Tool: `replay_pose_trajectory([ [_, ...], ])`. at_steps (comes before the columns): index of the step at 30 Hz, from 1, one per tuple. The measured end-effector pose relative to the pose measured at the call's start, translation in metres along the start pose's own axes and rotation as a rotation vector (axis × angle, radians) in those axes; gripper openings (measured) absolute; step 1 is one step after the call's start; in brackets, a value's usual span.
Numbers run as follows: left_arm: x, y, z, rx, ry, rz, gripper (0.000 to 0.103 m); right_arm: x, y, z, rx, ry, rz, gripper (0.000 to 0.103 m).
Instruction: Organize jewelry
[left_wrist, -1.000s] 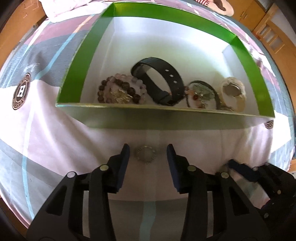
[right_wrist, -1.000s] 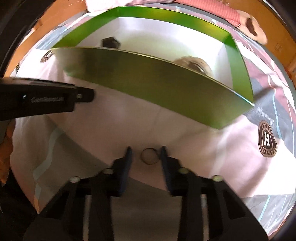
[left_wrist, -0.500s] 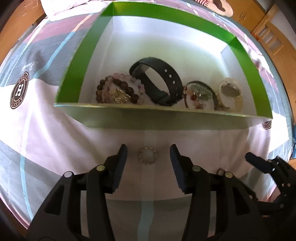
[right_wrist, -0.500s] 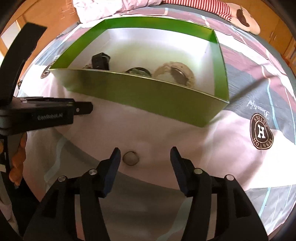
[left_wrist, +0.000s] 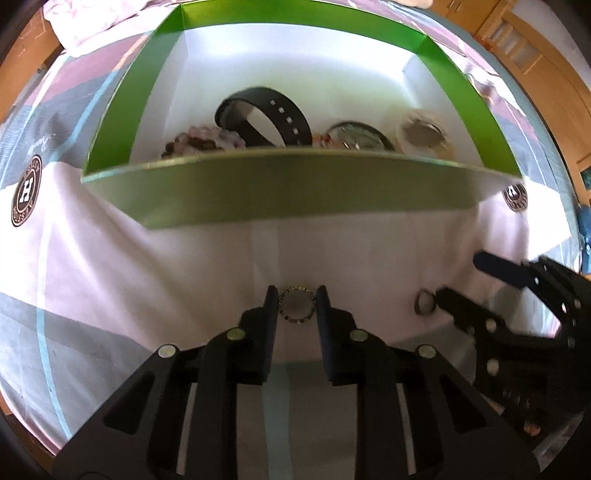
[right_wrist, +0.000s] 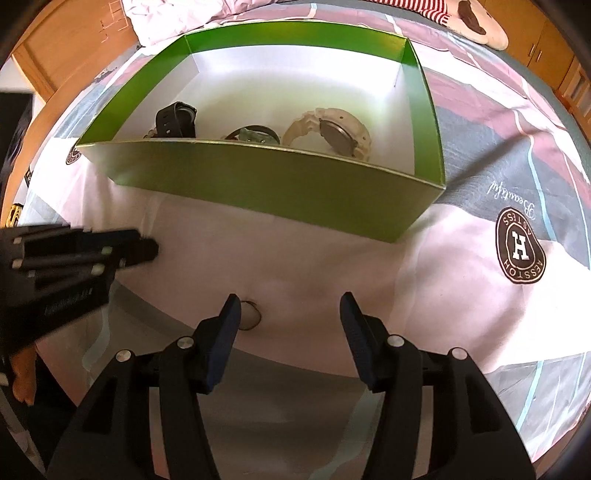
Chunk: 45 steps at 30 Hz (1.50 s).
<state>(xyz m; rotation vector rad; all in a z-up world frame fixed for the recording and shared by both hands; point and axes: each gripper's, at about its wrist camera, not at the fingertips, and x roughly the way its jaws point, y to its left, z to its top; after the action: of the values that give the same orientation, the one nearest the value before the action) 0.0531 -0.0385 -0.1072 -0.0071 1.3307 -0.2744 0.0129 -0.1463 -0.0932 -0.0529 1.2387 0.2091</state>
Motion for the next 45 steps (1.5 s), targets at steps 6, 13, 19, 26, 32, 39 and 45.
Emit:
replay_pose_trajectory([
  [6,-0.007,0.016,0.002,-0.060,-0.015,0.007,0.045,0.006,-0.002,0.007,0.028,0.002,0.007,0.056],
  [13,-0.004,0.007,-0.003,-0.014,0.003,0.010,0.045,0.012,0.029,0.001,-0.117,-0.003,-0.032,0.056],
  [19,0.004,-0.002,-0.006,0.013,0.012,0.035,0.045,0.021,0.038,-0.002,-0.157,-0.011,-0.061,0.049],
  [26,0.002,0.006,-0.009,0.005,0.009,0.057,0.035,0.019,0.043,-0.003,-0.189,-0.022,-0.045,0.029],
  [32,-0.005,0.021,-0.009,-0.020,0.008,0.056,0.024,0.016,0.049,-0.005,-0.183,-0.027,-0.039,0.021],
  [39,-0.007,0.021,-0.010,-0.001,0.007,0.068,0.030,0.020,0.042,-0.005,-0.160,-0.014,-0.024,0.022],
  [45,-0.005,0.013,-0.010,0.027,0.011,0.093,0.032,0.016,0.034,-0.007,-0.159,-0.015,-0.024,0.023],
])
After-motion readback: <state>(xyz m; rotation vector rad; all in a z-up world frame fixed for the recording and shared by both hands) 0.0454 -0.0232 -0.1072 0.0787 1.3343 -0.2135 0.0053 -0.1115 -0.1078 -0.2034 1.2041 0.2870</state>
